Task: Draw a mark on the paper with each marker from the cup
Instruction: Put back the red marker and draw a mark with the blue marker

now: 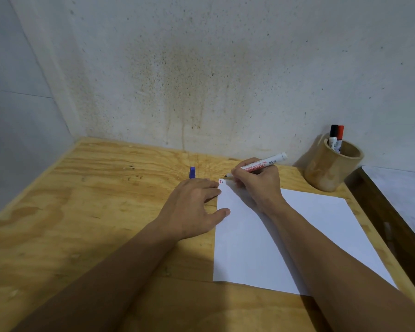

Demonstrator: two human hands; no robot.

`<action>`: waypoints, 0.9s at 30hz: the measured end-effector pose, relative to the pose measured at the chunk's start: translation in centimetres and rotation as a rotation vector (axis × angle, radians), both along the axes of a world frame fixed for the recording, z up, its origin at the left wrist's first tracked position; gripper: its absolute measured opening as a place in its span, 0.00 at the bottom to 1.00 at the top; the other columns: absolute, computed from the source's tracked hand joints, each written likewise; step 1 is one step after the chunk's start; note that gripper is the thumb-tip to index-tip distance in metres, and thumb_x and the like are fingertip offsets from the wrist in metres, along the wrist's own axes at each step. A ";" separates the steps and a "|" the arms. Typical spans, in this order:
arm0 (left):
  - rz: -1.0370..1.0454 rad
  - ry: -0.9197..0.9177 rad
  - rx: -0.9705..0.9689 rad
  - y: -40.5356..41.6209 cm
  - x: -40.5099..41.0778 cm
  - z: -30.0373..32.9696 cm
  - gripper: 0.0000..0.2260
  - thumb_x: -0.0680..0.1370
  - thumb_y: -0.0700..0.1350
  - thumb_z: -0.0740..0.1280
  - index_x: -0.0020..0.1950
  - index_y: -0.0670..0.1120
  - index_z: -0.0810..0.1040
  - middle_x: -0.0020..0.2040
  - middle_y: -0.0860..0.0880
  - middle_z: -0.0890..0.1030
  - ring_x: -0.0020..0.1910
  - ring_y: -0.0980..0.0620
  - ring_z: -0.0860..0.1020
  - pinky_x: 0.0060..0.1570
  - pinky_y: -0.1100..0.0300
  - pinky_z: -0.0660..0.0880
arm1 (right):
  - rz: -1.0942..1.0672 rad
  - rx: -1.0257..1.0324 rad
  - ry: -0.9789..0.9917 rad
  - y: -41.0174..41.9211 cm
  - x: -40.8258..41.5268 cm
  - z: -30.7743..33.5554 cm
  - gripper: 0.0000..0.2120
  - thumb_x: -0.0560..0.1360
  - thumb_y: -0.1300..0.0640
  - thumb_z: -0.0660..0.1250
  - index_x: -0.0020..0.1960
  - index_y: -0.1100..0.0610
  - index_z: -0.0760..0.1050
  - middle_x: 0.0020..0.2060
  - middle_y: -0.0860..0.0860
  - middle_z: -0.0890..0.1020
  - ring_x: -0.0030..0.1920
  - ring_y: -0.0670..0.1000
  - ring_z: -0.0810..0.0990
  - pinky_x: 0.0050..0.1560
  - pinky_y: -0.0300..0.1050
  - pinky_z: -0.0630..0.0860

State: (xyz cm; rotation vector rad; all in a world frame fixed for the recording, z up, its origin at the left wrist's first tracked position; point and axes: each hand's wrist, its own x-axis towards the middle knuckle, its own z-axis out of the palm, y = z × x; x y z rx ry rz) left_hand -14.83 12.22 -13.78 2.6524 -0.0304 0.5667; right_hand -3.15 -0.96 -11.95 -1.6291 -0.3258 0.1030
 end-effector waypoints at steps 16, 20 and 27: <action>0.343 -0.034 -0.962 2.9 4.2 2.8 0.04 0.69 0.33 0.73 0.39 0.42 0.83 0.36 0.45 0.79 0.33 0.50 0.77 0.40 0.58 0.75 | 0.138 0.284 0.242 -1.0 0.4 4.0 0.03 0.73 0.70 0.67 0.42 0.65 0.77 0.34 0.60 0.82 0.37 0.58 0.82 0.41 0.50 0.84; 0.274 0.057 -1.468 2.0 4.2 4.7 0.05 0.73 0.31 0.69 0.42 0.40 0.81 0.41 0.42 0.82 0.36 0.50 0.82 0.48 0.53 0.81 | 0.149 0.247 0.196 -1.8 -0.4 5.5 0.02 0.73 0.68 0.69 0.44 0.65 0.77 0.35 0.61 0.82 0.38 0.57 0.83 0.39 0.49 0.83; 0.150 0.062 -1.600 -0.4 4.0 6.2 0.05 0.73 0.29 0.67 0.44 0.36 0.81 0.41 0.40 0.82 0.37 0.48 0.82 0.38 0.63 0.81 | 0.140 0.171 0.113 -3.2 -1.0 6.7 0.02 0.73 0.66 0.71 0.44 0.64 0.79 0.37 0.60 0.84 0.38 0.56 0.85 0.37 0.47 0.81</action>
